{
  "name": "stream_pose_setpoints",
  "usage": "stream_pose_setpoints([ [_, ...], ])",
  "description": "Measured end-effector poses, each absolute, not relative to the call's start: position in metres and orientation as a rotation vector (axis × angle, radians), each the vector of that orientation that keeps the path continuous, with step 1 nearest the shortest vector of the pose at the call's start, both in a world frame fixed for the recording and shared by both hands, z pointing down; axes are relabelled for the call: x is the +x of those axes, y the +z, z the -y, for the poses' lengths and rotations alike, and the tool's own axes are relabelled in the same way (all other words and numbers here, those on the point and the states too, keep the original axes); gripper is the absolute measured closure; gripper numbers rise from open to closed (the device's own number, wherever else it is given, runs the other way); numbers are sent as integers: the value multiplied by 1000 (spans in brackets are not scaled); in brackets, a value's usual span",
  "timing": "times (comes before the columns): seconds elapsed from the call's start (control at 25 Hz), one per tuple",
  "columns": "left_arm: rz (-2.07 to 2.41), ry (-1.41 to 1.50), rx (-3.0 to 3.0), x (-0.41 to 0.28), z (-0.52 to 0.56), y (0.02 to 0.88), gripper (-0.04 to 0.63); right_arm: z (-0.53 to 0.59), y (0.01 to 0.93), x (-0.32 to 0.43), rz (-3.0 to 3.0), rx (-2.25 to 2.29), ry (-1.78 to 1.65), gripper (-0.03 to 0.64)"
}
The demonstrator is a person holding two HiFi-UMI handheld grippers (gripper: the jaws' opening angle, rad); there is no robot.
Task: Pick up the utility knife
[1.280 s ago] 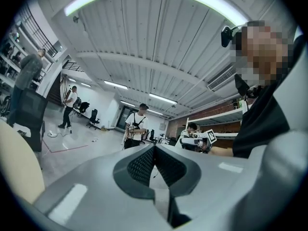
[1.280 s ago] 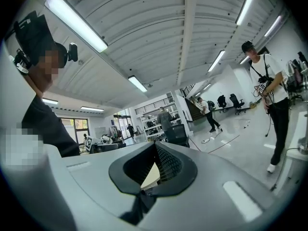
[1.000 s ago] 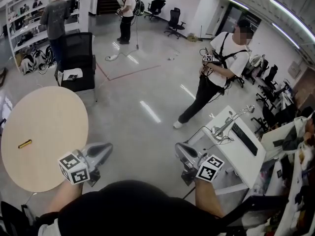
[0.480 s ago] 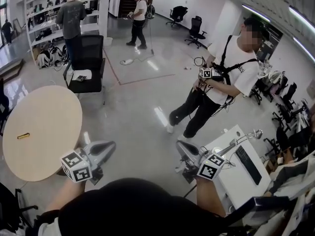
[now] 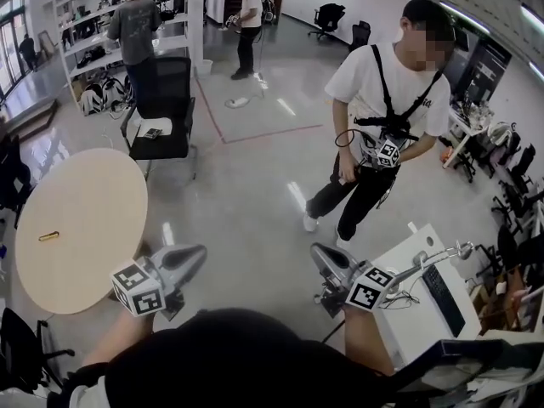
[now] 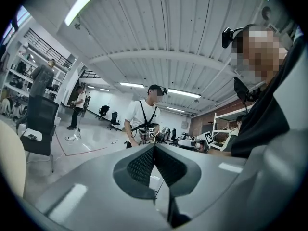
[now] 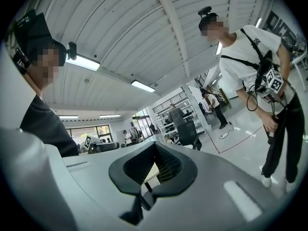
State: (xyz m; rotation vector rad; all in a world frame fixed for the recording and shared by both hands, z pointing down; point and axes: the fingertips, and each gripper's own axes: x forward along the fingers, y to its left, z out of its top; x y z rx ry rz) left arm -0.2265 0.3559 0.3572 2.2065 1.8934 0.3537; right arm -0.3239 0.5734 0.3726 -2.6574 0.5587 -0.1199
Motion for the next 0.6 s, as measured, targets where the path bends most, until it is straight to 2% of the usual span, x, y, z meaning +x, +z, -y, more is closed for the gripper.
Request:
stream_pose_setpoints([
  [0.24, -1918, 352, 2150, -178, -363, 364, 595, -577, 370, -280, -513, -2692, -155, 603],
  [0.6, -1989, 271, 2065, -46, -357, 343, 595, -568, 332, -170, -413, -2780, -112, 603],
])
